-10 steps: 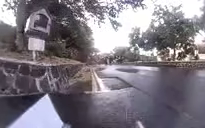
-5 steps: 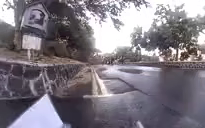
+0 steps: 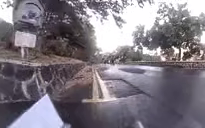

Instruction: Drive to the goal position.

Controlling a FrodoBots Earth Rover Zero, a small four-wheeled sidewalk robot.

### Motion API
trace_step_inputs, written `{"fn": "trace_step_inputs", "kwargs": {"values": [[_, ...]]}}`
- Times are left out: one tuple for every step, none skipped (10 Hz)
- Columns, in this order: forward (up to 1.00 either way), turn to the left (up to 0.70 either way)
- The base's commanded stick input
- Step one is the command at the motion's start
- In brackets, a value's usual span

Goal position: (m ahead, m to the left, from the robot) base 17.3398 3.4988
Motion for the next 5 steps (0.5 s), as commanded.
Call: {"fn": "trace_step_inputs", "kwargs": {"values": [[0.50,0.00],[0.50,0.00],[0.50,0.00],[0.50,0.00],[0.50,0.00]]}}
